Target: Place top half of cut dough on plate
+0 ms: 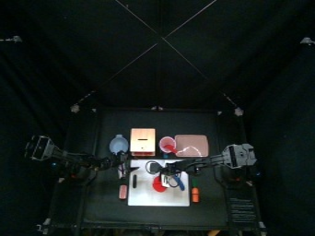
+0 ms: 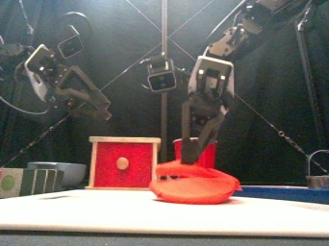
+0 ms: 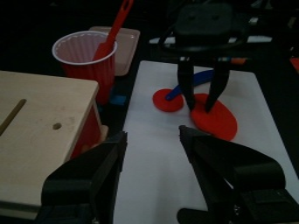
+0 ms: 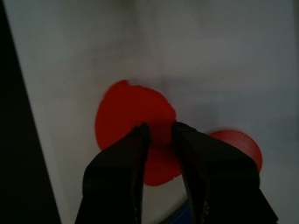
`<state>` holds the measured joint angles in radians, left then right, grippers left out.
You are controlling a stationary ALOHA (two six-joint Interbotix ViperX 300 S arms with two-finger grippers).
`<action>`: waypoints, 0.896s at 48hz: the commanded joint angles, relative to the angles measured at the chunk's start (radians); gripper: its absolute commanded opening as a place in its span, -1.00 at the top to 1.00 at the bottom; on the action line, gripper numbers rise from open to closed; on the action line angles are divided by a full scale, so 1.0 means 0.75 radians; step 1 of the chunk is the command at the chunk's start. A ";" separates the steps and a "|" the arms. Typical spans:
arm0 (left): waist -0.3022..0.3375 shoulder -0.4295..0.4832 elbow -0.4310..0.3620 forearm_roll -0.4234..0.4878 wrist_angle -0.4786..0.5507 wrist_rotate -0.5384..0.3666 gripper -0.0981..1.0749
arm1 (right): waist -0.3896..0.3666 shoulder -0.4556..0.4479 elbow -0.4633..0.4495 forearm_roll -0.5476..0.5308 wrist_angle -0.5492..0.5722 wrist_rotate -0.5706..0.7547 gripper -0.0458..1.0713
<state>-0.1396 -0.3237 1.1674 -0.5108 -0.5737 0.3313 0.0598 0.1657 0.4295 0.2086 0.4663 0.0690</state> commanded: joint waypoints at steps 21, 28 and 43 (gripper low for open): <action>-0.002 -0.008 -0.016 -0.018 -0.010 0.000 -0.65 | -0.063 -0.362 0.153 -0.022 0.151 0.027 -0.24; 0.002 -0.006 -0.018 -0.020 -0.012 0.002 -0.65 | -0.110 -0.524 0.297 -0.039 0.221 0.094 -0.24; 0.008 -0.004 -0.027 -0.018 -0.012 0.002 -0.65 | -0.309 -0.830 0.556 -0.205 0.233 0.211 -0.24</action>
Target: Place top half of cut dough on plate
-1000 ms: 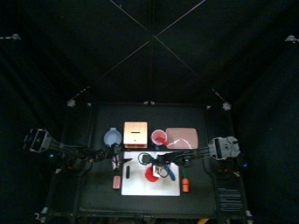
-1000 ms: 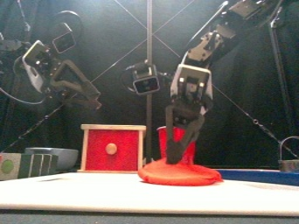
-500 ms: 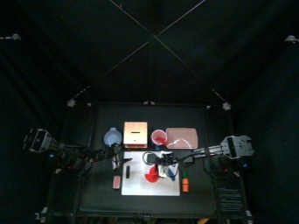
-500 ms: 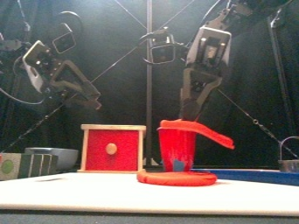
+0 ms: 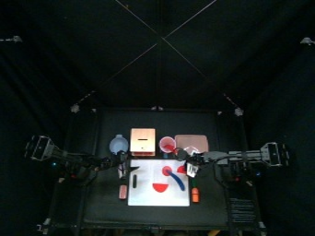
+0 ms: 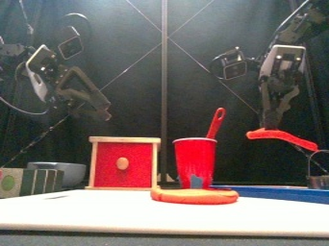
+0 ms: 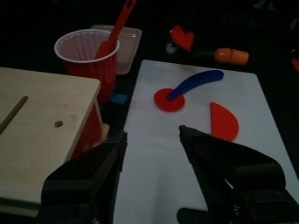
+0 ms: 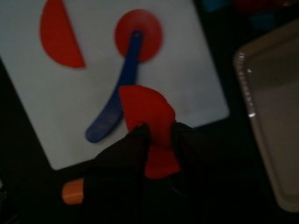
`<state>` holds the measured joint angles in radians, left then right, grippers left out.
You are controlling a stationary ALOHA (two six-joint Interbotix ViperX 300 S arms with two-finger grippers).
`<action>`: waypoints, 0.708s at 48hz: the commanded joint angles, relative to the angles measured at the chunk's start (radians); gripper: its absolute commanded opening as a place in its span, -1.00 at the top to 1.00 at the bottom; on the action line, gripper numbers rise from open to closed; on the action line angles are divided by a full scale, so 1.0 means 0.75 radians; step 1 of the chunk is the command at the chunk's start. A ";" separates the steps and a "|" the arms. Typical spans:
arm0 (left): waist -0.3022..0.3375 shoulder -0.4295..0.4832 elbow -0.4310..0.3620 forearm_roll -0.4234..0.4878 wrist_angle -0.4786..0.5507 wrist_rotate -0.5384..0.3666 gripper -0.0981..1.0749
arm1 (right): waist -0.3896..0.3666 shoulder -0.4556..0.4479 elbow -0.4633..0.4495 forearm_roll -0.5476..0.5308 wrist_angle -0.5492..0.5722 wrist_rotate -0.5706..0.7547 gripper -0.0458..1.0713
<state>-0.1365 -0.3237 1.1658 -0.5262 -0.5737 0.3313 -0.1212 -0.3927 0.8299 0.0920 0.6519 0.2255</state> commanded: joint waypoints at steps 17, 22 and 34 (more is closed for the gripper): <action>0.004 -0.006 -0.016 0.002 -0.012 0.002 -0.65 | -0.532 -0.065 0.131 -0.217 -0.143 0.002 -0.25; 0.002 -0.006 -0.016 0.002 -0.010 0.002 -0.65 | -0.616 -0.016 0.133 -0.233 -0.149 -0.010 -0.26; 0.000 -0.008 -0.016 0.002 -0.010 0.002 -0.65 | -0.636 0.070 0.112 -0.225 -0.145 -0.008 -0.72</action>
<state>-0.1350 -0.3237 1.1674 -0.5277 -0.5737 0.3313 -0.5967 -0.3313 0.9373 -0.0798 0.5476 0.2209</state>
